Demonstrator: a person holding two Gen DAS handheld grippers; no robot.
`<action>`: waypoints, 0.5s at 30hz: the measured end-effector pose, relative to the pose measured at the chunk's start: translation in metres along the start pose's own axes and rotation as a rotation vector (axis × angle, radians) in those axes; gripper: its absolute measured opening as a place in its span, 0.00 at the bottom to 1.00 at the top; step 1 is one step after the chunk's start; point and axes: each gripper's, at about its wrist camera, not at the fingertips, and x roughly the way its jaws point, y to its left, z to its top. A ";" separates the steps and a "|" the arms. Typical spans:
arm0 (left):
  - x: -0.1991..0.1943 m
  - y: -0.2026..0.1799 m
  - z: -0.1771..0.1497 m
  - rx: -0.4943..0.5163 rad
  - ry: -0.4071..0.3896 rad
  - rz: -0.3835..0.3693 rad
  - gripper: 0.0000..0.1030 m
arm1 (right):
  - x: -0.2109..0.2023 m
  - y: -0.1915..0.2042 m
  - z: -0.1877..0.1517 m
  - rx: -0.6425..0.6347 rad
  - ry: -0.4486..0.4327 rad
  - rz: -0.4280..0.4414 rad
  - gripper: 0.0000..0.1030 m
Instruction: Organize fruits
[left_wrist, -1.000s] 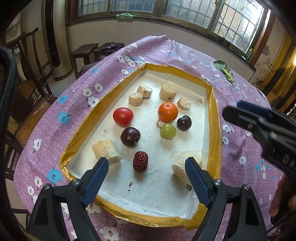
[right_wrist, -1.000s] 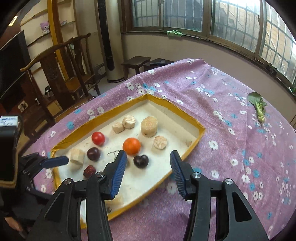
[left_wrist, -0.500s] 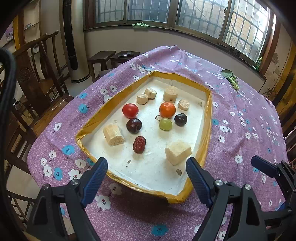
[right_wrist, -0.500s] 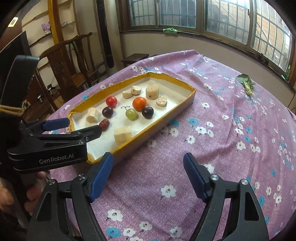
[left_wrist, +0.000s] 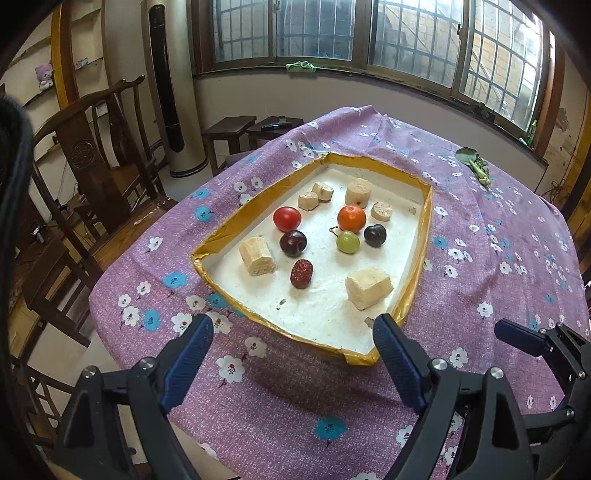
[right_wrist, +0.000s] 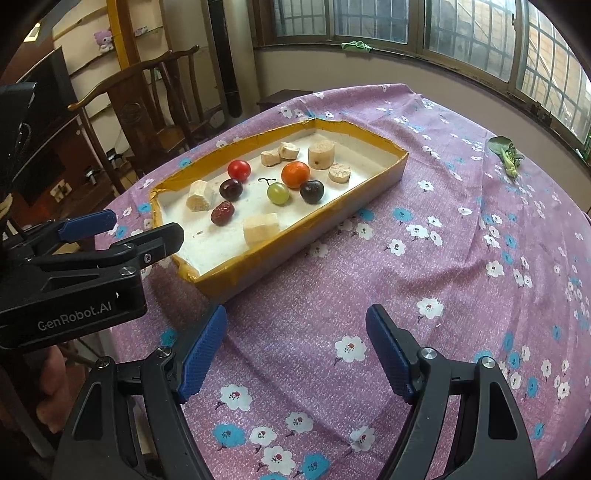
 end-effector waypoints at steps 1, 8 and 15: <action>-0.001 0.000 0.000 0.002 0.001 0.004 0.87 | 0.000 0.000 -0.001 -0.001 0.003 0.001 0.75; -0.011 -0.006 0.004 0.041 -0.003 0.103 0.78 | 0.001 -0.001 -0.002 -0.001 0.011 0.005 0.75; -0.019 -0.010 0.000 0.014 -0.037 0.242 0.78 | 0.001 0.000 -0.002 -0.006 0.010 -0.001 0.75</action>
